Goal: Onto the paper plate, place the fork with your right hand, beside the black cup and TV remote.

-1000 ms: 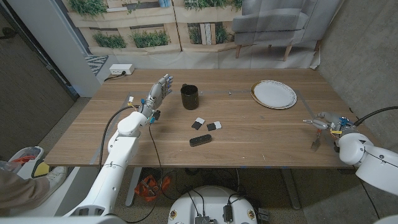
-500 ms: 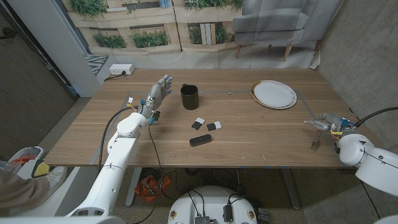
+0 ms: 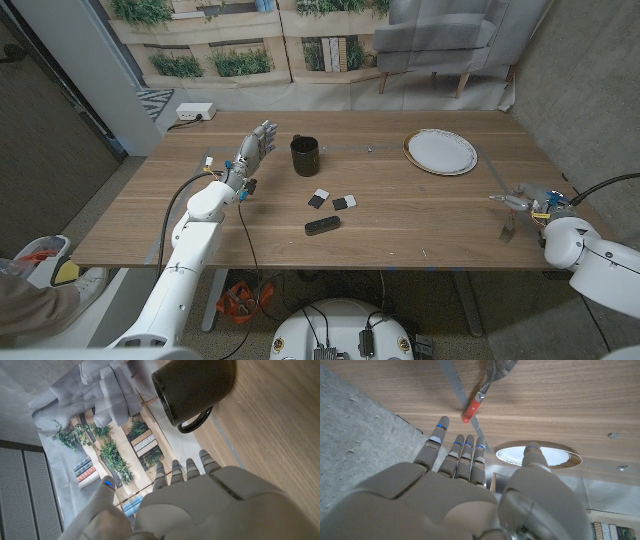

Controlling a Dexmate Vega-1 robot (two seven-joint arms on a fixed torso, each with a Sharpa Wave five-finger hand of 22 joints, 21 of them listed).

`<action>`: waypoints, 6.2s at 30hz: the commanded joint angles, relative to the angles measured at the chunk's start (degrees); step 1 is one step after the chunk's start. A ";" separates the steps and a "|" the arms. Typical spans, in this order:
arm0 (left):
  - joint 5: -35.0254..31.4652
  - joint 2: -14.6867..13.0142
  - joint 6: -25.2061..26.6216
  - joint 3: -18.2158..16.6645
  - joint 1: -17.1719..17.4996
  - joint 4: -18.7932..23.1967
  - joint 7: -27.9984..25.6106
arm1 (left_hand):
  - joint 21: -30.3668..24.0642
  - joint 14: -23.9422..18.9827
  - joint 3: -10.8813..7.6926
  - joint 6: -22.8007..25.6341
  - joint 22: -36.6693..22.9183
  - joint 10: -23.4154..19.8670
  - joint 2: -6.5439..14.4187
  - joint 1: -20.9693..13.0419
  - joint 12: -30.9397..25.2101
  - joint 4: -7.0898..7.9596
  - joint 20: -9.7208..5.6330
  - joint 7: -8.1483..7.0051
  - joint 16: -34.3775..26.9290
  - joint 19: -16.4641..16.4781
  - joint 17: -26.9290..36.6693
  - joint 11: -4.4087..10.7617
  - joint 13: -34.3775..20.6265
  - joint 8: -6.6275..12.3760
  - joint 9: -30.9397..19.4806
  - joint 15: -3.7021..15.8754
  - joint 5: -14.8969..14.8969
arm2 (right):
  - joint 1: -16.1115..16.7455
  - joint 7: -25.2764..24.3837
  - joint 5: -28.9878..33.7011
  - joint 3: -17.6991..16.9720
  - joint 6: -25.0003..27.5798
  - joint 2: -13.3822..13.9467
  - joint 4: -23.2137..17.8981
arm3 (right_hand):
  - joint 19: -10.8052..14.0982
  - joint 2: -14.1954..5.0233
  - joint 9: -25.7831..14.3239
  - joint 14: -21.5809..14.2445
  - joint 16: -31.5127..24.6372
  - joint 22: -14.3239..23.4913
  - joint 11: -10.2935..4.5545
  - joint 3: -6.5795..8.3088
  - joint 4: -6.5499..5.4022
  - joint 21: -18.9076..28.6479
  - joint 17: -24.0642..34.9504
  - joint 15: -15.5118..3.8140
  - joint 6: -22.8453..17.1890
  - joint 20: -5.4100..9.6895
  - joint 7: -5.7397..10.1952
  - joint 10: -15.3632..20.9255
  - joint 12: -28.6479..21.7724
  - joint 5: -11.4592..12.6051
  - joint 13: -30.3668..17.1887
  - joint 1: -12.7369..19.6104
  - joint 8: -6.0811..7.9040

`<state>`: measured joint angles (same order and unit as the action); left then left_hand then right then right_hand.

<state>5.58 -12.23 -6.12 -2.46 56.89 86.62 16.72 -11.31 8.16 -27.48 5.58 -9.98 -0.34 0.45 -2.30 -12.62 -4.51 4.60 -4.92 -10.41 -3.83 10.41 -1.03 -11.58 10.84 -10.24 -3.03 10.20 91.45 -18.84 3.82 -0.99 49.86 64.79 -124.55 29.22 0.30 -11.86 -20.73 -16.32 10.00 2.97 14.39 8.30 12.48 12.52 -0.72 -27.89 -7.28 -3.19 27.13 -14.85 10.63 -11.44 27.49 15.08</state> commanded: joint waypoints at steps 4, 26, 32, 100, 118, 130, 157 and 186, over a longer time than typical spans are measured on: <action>-0.25 -0.02 0.60 0.10 0.53 0.76 -0.27 | 0.11 0.52 0.07 0.42 -0.17 0.20 0.10 -0.35 -0.32 -0.31 0.18 -0.05 -0.33 0.38 0.12 -0.25 -0.13 0.05 -0.16 0.06 -0.03 | 0.89 0.04 -0.32 -0.43 0.56 -0.20 0.53 | 0.72 0.10 -0.24 -0.63 -0.32 0.23 -0.17 -0.19 -0.24 0.35 0.11 -0.27 -0.75 0.17 0.09 0.54 -0.25 0.47 0.04 0.01 0.16; -0.50 -0.05 0.66 0.03 0.78 1.34 -0.60 | 0.12 0.52 0.13 0.50 -0.17 0.17 0.14 -0.34 -0.34 -0.38 0.18 0.03 -0.33 0.39 0.12 -0.32 -0.13 0.06 -0.17 0.12 -0.03 | 1.90 0.49 -0.28 -1.22 1.20 -0.39 0.90 | 1.09 -0.06 -0.30 -0.23 -0.10 0.27 -0.79 -0.43 -0.55 0.25 0.41 -1.44 -0.81 0.13 0.96 0.61 -0.07 0.46 -0.03 -0.39 -0.16; -0.61 -0.09 0.89 0.09 1.07 1.88 -0.66 | 0.12 0.51 0.14 0.58 -0.17 0.22 0.16 -0.33 -0.32 -0.40 0.18 0.09 -0.34 0.39 0.12 -0.29 -0.13 0.08 -0.17 0.14 -0.03 | 0.50 -0.32 0.09 0.41 2.59 -0.63 0.92 | 2.04 -0.25 -0.39 -1.53 -0.60 0.34 -0.51 -0.73 -0.94 0.46 0.69 -1.56 -2.61 0.48 0.94 2.27 -0.58 0.41 -0.09 -1.00 0.29; -0.75 -0.39 1.30 0.16 1.16 2.60 -0.40 | 0.22 0.87 0.38 0.73 -0.17 0.08 0.29 -0.26 -0.38 -0.59 0.28 0.07 -0.25 0.09 0.12 -0.13 -0.15 0.00 -0.17 -0.03 -0.04 | -13.48 -9.67 -0.47 18.03 15.39 0.09 1.59 | 9.31 1.18 -0.52 -11.61 -3.78 0.69 -0.95 -3.42 -1.45 2.00 1.95 -4.39 -13.11 3.05 1.54 12.96 -3.57 1.10 -0.09 -3.20 1.98; -0.58 -0.64 1.15 0.36 0.39 1.62 0.30 | 0.22 0.78 0.44 0.74 -0.17 0.05 0.33 -0.21 -0.40 -0.61 0.47 0.01 -0.33 0.02 0.13 -0.29 -0.16 -0.01 -0.17 -0.24 -0.04 | -16.16 -9.43 -1.52 20.19 19.04 -0.68 2.00 | 9.40 0.99 -0.52 -11.89 -3.75 0.71 -0.94 -3.52 -1.51 1.89 2.06 -4.34 -13.38 2.98 1.47 13.29 -3.54 1.13 -0.08 -3.21 1.78; -0.49 -0.57 0.99 0.26 0.74 1.88 0.23 | 0.21 0.73 0.48 0.75 -0.17 -0.05 0.36 -0.19 -0.45 -0.63 0.50 -0.10 -0.35 0.01 0.14 -0.35 -0.16 -0.01 -0.17 -0.26 -0.04 | -16.65 -9.36 -1.88 20.90 20.07 -0.47 2.19 | 9.35 0.82 -0.51 -11.79 -3.65 0.72 -1.06 -3.53 -1.47 1.78 2.15 -4.27 -13.35 2.92 1.45 13.22 -3.40 1.15 -0.08 -3.05 1.57; -0.49 -0.67 0.93 0.46 0.56 2.19 0.57 | 0.17 0.82 0.57 0.72 -0.18 -0.06 0.40 -0.16 -0.46 -0.67 0.50 0.02 -0.33 0.04 0.14 -0.32 -0.18 -0.03 -0.17 -0.25 -0.04 | -19.81 -10.26 -0.60 25.06 22.67 -1.01 3.11 | 9.87 0.25 -0.69 -13.08 -4.00 0.74 -1.32 -3.28 -0.96 1.73 2.36 -5.05 -14.43 3.19 1.95 14.40 -3.53 1.24 -0.06 -1.73 1.55; -0.67 -0.69 1.80 0.60 1.43 4.04 0.44 | 0.14 0.84 0.66 0.74 -0.18 -0.17 0.47 -0.15 -0.50 -0.72 0.49 0.00 -0.34 0.05 0.14 -0.31 -0.20 -0.02 -0.18 -0.22 -0.03 | -22.32 -11.07 0.71 28.88 23.11 -2.05 5.03 | 10.55 -0.37 -0.64 -14.35 -4.37 0.76 -1.83 -2.90 -0.28 1.72 2.61 -5.91 -16.10 3.70 2.40 15.62 -3.59 1.29 -0.04 0.19 1.60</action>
<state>4.98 -12.89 -5.02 -1.95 58.16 90.13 17.19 -11.31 8.67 -26.94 6.09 -9.98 -0.34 0.45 -2.30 -12.62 -5.05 4.60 -4.80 -10.41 -3.83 10.42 -1.03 -11.57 10.84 -10.24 -3.14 10.20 70.59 -29.85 3.98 25.99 72.61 63.18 -120.43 39.19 0.22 -12.39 -34.55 -20.49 10.52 1.43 11.31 7.76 14.19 15.06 -3.08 -43.31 -3.44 -1.02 42.37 -18.28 11.51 -11.44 27.43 16.48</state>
